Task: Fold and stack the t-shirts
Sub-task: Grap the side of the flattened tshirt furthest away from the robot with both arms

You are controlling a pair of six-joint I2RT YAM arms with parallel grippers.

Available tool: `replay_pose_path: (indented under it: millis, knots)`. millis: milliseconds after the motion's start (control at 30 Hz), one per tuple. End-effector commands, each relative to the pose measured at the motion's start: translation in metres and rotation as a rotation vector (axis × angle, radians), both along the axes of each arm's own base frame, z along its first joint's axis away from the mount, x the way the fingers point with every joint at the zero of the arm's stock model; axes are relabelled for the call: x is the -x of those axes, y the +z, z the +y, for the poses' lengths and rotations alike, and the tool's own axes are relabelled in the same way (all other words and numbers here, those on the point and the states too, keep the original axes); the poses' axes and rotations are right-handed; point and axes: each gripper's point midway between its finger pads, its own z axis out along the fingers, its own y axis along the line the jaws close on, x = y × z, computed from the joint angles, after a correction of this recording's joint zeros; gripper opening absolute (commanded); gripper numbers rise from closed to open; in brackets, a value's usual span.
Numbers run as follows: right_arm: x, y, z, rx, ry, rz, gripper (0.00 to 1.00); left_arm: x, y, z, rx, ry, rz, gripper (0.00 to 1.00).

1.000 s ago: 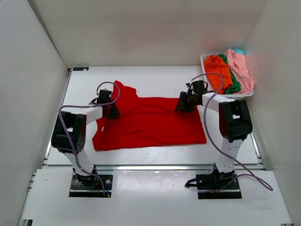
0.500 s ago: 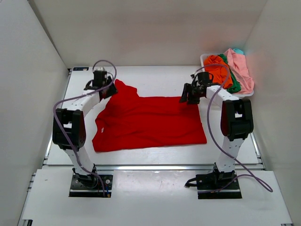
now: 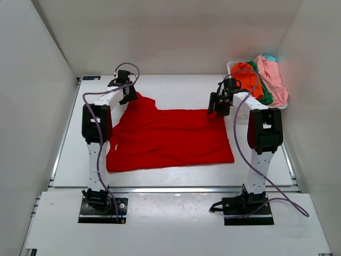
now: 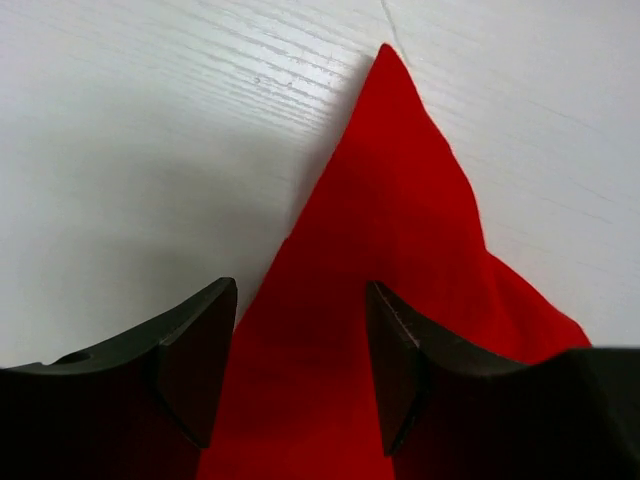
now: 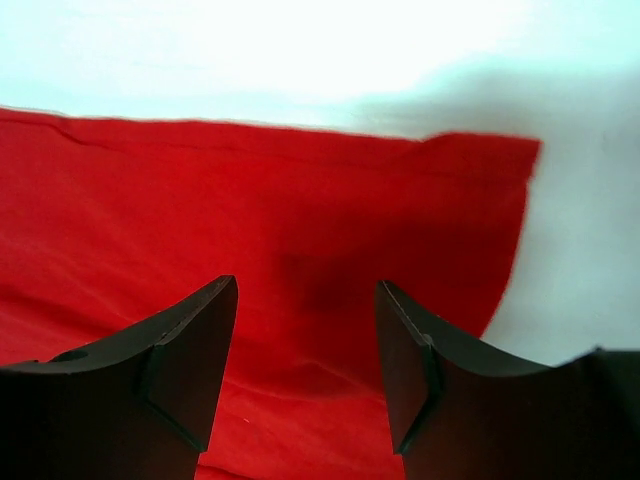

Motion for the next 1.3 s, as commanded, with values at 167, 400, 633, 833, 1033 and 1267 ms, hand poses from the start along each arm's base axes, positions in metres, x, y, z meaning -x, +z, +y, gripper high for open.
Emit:
replay_pose_path:
  millis: [167, 400, 633, 833, 1033, 1267]
  knots:
    - [-0.002, 0.001, -0.029, 0.048, -0.063, -0.014, 0.57, 0.005, -0.007, -0.008, -0.04, -0.05, 0.093, 0.65]
    - [-0.013, 0.01, -0.048, 0.065, -0.136, -0.052, 0.59, 0.008, -0.019, -0.017, 0.012, -0.115, 0.136, 0.01]
    - [-0.029, 0.01, -0.06, 0.177, -0.211, -0.065, 0.61, 0.019, -0.014, -0.019, 0.035, -0.136, 0.109, 0.0]
    - [-0.04, 0.004, -0.062, 0.247, -0.233, -0.066, 0.62, 0.034, -0.009, -0.004, 0.061, -0.11, 0.101, 0.0]
    - [-0.05, -0.02, -0.054, 0.261, -0.187, 0.0, 0.62, 0.042, -0.006, 0.001, 0.083, -0.101, 0.08, 0.0]
    - [-0.041, -0.032, -0.04, 0.245, -0.157, 0.074, 0.13, 0.039, 0.005, 0.001, 0.107, -0.1, 0.056, 0.0]
